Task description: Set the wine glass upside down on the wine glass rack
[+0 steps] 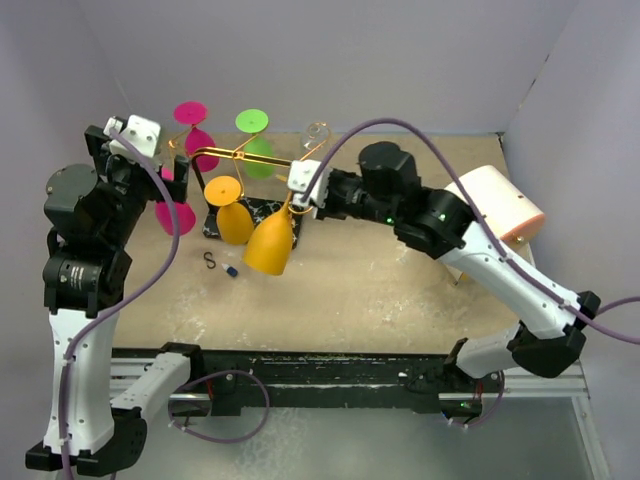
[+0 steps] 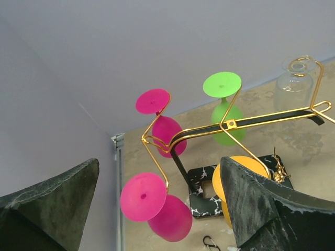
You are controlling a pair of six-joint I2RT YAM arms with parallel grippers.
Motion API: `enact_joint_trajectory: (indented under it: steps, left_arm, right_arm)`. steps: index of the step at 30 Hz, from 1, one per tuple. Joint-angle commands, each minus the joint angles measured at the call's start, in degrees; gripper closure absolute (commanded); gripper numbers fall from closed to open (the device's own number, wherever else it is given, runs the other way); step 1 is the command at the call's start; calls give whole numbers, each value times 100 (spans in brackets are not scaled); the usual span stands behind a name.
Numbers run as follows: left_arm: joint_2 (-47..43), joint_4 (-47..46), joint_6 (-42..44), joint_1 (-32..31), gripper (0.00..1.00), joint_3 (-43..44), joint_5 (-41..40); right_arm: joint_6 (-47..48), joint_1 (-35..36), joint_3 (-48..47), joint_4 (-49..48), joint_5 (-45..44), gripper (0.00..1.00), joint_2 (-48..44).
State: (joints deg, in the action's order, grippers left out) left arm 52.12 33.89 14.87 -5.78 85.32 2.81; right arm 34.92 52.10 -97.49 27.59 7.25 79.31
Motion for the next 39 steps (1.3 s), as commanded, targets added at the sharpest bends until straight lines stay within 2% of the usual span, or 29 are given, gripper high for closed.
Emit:
enact_joint_trajectory:
  steps: [1,9,20,39]
  left_arm:
    - [-209,-224,-193,186,1,28,-76]
    - [-484,-258,-296,439,1,18,-26]
    - [-645,-185,-246,455,1,-158,128]
    - [-730,-118,-448,612,1,-544,570]
  right_arm:
    - [483,472,-227,-110,-831,100,198]
    - [869,1064,-293,-395,-2333,100,831]
    - [995,1222,-372,-862,-3727,100,1410]
    - [862,1228,-506,-1039,-4539,100,1827]
